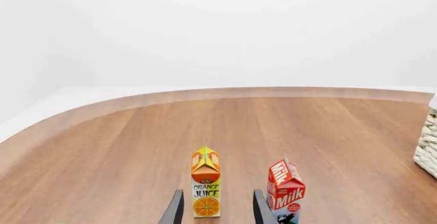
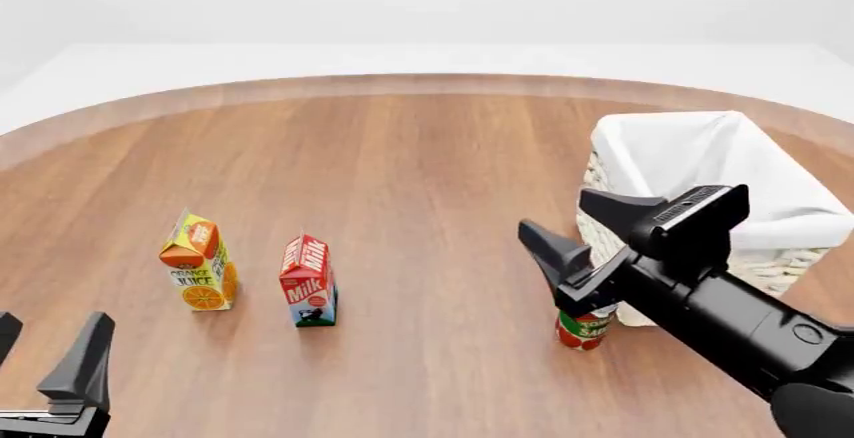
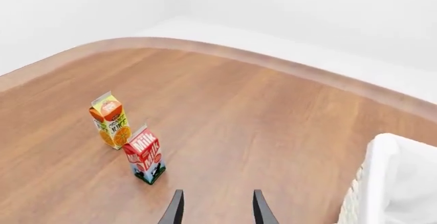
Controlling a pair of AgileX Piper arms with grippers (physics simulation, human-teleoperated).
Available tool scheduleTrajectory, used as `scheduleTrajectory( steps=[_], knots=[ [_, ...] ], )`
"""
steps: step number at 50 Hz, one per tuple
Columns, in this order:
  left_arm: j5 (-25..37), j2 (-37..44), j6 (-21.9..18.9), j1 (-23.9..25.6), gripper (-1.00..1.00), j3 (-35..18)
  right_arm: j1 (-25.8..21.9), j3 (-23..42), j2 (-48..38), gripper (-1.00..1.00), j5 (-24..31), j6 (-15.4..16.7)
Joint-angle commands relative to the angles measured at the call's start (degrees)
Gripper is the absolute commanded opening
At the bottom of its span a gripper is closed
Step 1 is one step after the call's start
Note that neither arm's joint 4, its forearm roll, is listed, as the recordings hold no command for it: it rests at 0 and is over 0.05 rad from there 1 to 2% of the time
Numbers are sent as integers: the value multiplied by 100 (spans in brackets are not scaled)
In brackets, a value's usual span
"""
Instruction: Pick the milk and place it in the basket.
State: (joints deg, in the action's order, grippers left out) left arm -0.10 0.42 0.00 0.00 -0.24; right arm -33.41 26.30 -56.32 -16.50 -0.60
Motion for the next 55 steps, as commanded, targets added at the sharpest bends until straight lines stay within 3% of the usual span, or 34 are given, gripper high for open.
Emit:
scheduleTrajectory(
  steps=[1,8,12,21,24,28,55],
  knots=[
    [0,0,0,0,100,0,-298,655,-350,100,433,-265],
    [0,0,0,0,100,0,-408,1005,-444,100,703,-429],
    [0,0,0,0,100,0,-509,1196,-521,100,785,-775],
    [0,0,0,0,100,0,-651,1613,-794,100,983,-956],
    [0,0,0,0,100,0,-644,1663,-830,100,980,-1160],
    [0,0,0,0,100,0,-690,1824,-973,100,1055,-1140],
    [0,0,0,0,100,0,-848,2313,-1603,100,854,-2342]
  ],
)
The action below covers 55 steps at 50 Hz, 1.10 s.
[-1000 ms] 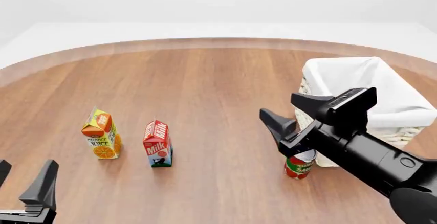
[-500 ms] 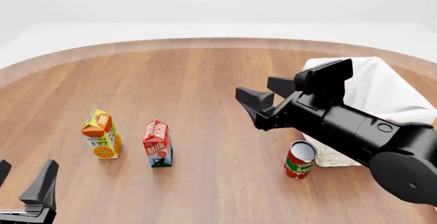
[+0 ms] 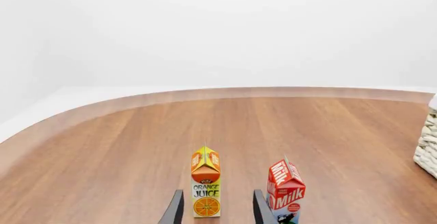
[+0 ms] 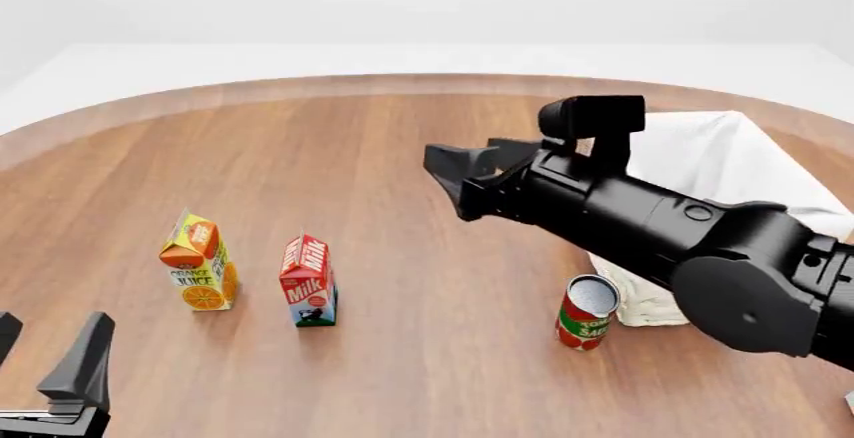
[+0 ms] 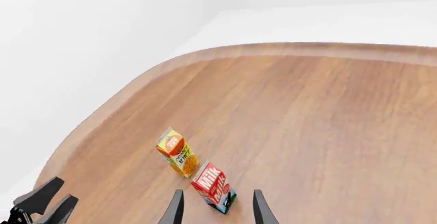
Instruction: Pick the milk and place it in the basket.
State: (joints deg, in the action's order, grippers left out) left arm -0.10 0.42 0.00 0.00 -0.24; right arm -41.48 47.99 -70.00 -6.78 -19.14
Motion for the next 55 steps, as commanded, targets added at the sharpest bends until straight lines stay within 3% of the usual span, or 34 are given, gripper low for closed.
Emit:
scheduleTrajectory(
  steps=[1,7,8,25,30,38,40,55],
  knots=[
    [0,0,0,0,100,0,-26,135,-272,100,-135,-586],
    [0,0,0,0,100,0,-25,213,-412,100,-148,-565],
    [0,0,0,0,100,0,23,194,-427,100,-199,-722],
    [0,0,0,0,100,0,160,532,-878,100,-126,-1017],
    [0,0,0,0,100,0,200,506,-1049,100,-309,-1390],
    [0,0,0,0,100,0,280,600,-1287,100,-422,-1616],
    [0,0,0,0,100,0,335,570,-1348,100,-489,-1817],
    [0,0,0,0,100,0,335,818,-1840,100,-406,-1821]
  ],
)
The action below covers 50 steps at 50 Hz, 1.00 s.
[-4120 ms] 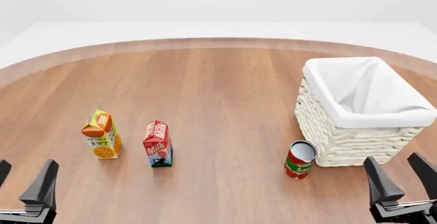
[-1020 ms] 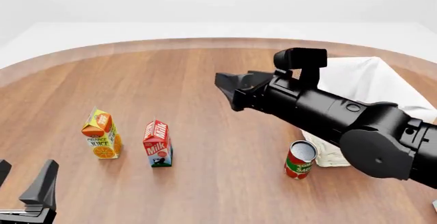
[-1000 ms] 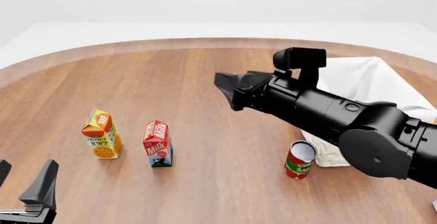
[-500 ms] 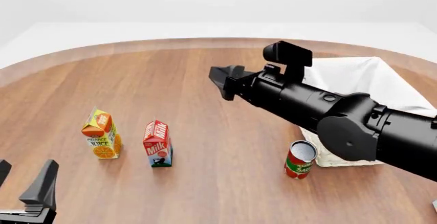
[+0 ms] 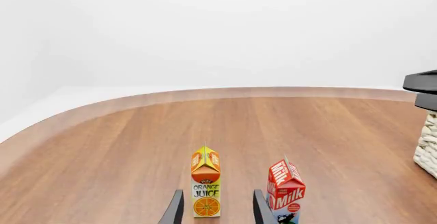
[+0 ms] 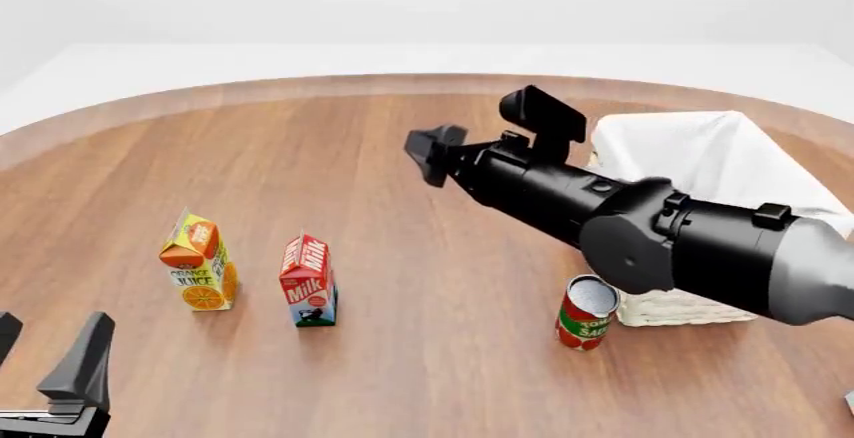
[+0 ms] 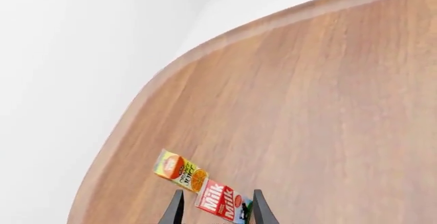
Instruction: Pick the milk and place it in the basket.
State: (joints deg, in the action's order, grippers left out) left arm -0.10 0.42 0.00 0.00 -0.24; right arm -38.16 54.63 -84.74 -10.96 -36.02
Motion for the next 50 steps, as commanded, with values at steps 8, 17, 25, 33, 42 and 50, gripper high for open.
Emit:
scheduleTrajectory(
  steps=[8,17,25,33,42,50],
  knots=[
    [0,0,0,0,100,0,-67,309,-661,100,26,-243],
    [0,0,0,0,100,0,-200,473,-954,100,54,-353],
    [0,0,0,0,100,0,-313,623,-1118,100,92,-388],
    [0,0,0,0,100,0,-407,791,-1282,100,143,-414],
    [0,0,0,0,100,0,-415,965,-1442,100,225,-432],
    [0,0,0,0,100,0,-494,1139,-1584,100,318,-453]
  ],
)
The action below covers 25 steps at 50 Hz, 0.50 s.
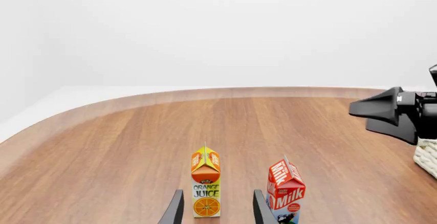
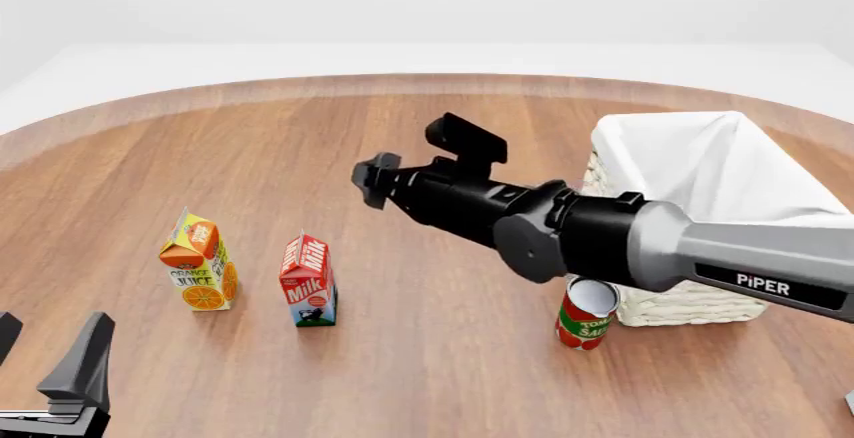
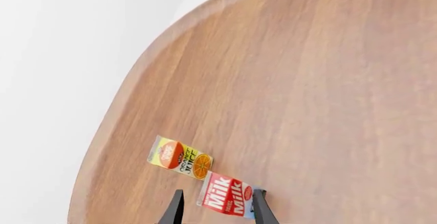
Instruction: Pick the milk and place it in the basket.
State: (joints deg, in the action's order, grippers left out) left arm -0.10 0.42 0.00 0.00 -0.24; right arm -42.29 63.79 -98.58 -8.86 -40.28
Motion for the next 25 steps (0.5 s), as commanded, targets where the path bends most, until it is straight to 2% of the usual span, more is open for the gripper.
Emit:
scheduleTrajectory(
  steps=[1,25],
  knots=[
    [0,0,0,0,100,0,-93,260,-245,100,128,-33],
    [0,0,0,0,100,0,-144,785,-670,100,476,-24]
  ],
)
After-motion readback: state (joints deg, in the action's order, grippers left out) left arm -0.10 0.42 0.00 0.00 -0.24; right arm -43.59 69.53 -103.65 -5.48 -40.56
